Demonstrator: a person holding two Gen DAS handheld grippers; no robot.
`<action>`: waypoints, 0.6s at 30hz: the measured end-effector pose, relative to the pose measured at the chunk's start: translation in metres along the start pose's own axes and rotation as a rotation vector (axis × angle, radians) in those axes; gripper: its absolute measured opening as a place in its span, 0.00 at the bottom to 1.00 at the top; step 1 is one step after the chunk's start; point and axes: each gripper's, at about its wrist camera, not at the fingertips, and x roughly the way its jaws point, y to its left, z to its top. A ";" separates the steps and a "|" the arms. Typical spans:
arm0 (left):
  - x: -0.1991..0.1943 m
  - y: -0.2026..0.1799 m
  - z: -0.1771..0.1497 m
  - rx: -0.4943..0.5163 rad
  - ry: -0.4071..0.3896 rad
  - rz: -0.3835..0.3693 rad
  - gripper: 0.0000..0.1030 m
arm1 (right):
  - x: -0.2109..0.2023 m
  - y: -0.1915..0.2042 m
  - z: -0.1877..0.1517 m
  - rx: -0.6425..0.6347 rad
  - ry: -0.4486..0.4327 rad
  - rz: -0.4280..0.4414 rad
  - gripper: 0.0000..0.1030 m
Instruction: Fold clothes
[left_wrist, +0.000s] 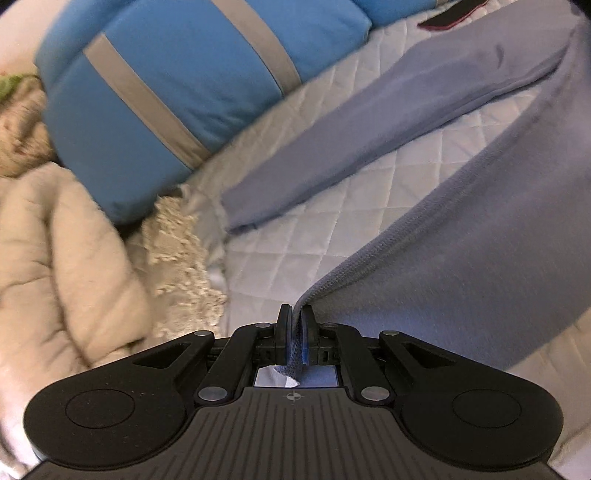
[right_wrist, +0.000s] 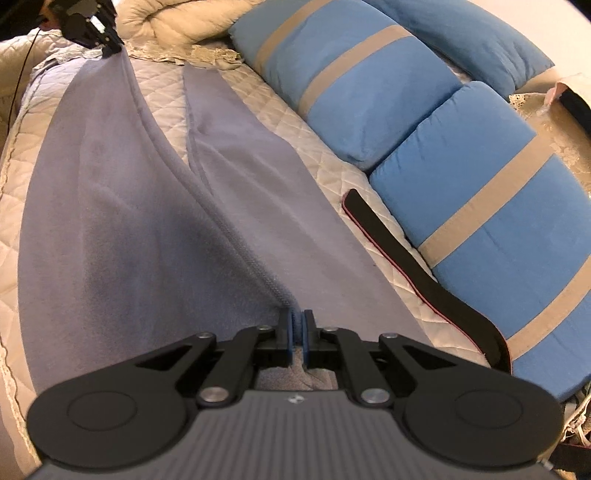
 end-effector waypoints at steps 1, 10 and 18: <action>0.007 0.002 0.003 -0.004 0.020 -0.018 0.07 | 0.001 0.001 0.000 -0.001 0.003 -0.002 0.05; 0.031 0.006 0.008 -0.041 0.126 0.230 0.56 | 0.007 0.009 0.002 -0.015 0.026 -0.039 0.05; -0.021 0.051 -0.033 -0.547 0.110 0.148 0.57 | 0.009 0.015 0.006 0.040 0.032 -0.102 0.64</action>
